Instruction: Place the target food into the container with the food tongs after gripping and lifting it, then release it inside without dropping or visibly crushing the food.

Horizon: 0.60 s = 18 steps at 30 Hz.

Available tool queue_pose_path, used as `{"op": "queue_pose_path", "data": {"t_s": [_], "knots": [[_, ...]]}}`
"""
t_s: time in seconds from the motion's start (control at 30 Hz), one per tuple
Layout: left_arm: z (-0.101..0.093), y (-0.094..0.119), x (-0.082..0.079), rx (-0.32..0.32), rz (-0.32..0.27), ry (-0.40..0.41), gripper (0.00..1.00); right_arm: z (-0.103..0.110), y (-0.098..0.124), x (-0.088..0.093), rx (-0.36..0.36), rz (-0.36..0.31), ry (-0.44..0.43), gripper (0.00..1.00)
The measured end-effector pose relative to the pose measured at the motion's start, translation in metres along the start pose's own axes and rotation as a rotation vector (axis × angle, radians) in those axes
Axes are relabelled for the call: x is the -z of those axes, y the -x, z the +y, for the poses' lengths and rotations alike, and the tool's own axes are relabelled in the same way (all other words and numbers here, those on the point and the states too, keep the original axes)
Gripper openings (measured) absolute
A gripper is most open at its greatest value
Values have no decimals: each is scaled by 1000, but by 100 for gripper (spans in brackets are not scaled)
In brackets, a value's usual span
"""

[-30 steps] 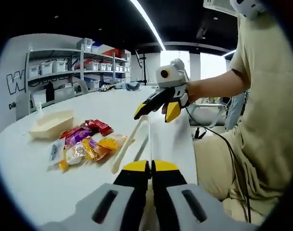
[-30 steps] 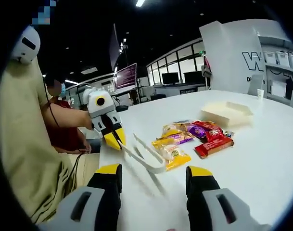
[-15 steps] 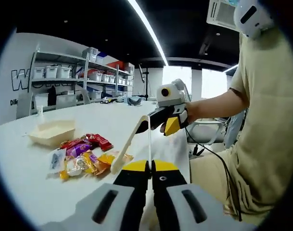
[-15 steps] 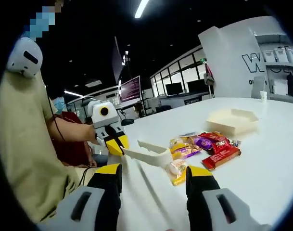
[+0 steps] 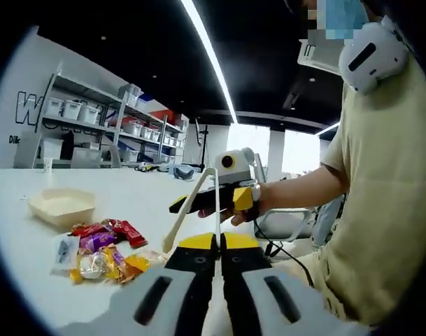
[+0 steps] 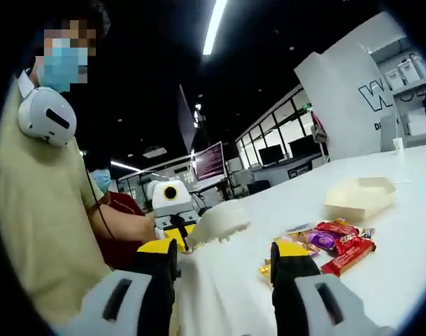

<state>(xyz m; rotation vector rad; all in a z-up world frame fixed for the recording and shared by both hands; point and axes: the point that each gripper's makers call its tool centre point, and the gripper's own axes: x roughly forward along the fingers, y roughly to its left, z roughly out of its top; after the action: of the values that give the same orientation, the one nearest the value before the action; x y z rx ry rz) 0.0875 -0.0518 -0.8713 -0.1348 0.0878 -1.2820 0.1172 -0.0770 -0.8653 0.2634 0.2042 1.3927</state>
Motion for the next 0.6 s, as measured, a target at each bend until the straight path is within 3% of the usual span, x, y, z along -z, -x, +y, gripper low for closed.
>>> {"op": "queue_pose_path", "data": {"t_s": [0.6], "knots": [[-20,-21,-22,94,-52,14,1,22,-17,-33,-103,-123,-28,52]]}}
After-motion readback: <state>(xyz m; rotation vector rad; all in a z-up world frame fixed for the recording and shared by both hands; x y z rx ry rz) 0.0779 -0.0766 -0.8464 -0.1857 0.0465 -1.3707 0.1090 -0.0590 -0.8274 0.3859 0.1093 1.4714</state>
